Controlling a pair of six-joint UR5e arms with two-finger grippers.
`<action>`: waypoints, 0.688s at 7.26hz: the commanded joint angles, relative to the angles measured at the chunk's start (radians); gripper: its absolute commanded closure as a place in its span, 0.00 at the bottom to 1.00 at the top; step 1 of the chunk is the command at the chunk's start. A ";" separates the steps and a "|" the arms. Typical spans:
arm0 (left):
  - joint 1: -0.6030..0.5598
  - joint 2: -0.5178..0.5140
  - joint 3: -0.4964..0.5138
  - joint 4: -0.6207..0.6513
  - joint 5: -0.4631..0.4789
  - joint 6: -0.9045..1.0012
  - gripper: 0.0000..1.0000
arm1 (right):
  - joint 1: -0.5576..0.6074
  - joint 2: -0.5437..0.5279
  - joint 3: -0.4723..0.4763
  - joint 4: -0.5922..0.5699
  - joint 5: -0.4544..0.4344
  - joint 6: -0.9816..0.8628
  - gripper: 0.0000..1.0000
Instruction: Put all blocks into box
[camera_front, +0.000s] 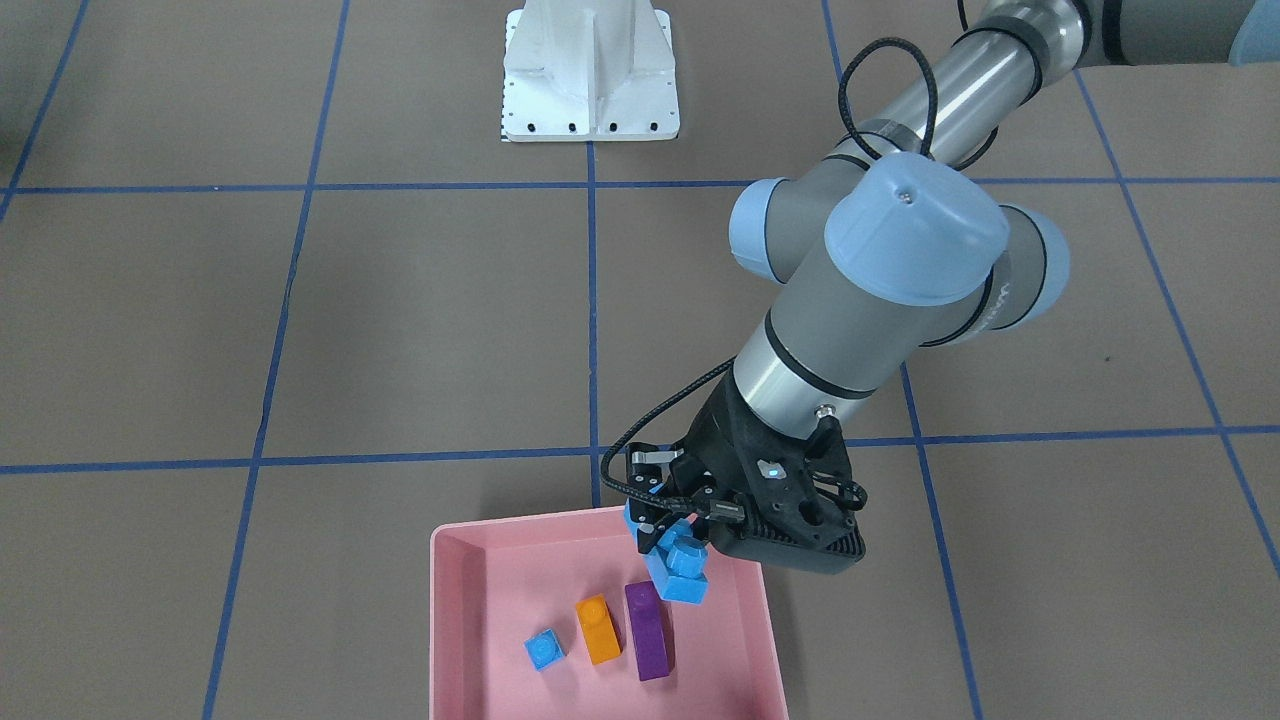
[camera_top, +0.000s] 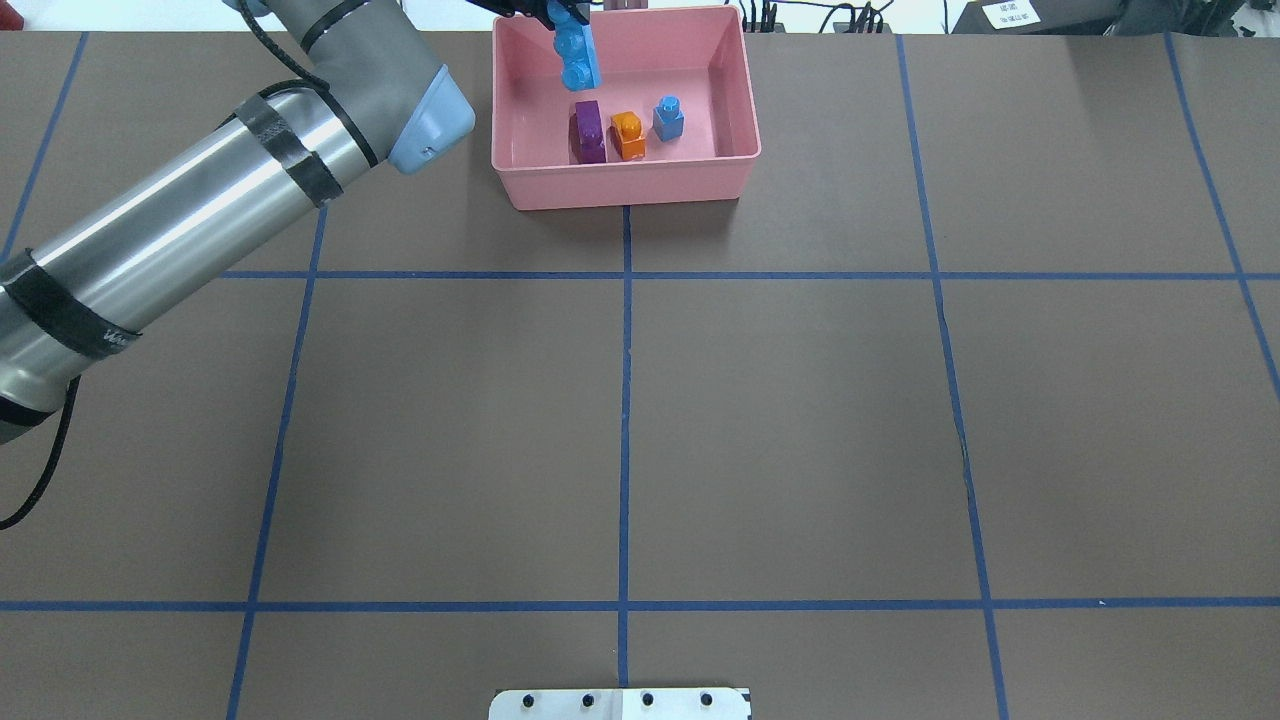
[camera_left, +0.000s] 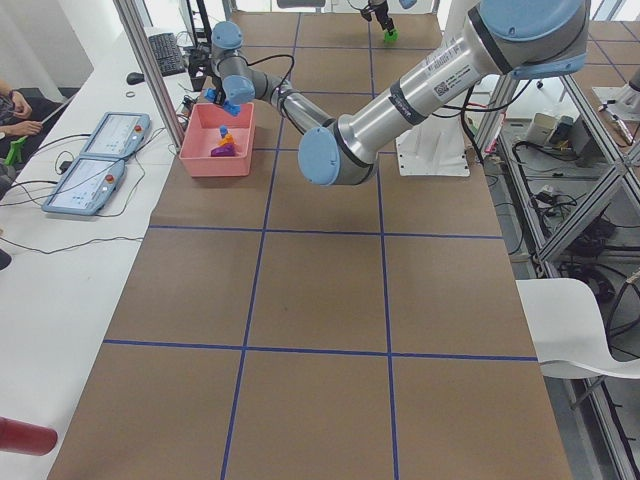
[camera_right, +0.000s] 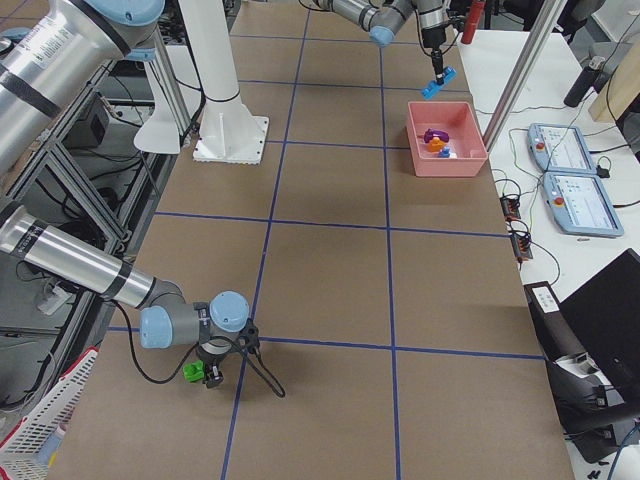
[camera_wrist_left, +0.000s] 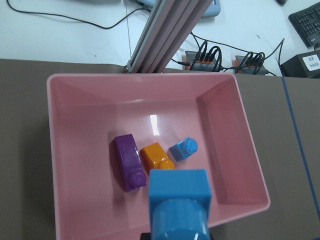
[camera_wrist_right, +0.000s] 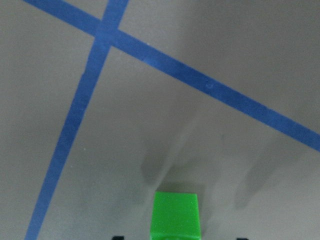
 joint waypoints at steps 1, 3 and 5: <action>0.001 -0.004 0.011 -0.006 0.002 0.002 1.00 | -0.008 0.010 -0.004 0.002 0.001 -0.006 1.00; 0.007 -0.006 0.008 -0.006 0.002 -0.001 1.00 | -0.010 0.007 -0.004 0.023 0.001 -0.009 1.00; 0.022 -0.006 0.011 -0.007 0.004 -0.001 1.00 | -0.002 -0.078 0.081 0.025 0.001 -0.015 1.00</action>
